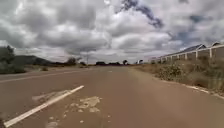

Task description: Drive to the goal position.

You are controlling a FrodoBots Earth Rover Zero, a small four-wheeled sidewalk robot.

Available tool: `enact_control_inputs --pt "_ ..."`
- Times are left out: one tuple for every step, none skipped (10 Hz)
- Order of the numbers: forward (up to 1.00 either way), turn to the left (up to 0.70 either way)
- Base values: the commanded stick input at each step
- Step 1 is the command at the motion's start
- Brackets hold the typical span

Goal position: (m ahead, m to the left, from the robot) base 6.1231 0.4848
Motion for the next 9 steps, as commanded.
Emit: enact_control_inputs --pt "0.85 -0.26" --pt "0.85 -0.33" --pt "0.85 -0.33" --pt "0.85 -0.33" --pt "0.85 -0.33" --pt "0.85 -0.33" --pt "0.85 -0.33" --pt "0.85 -0.33" --pt "0.85 -0.32"
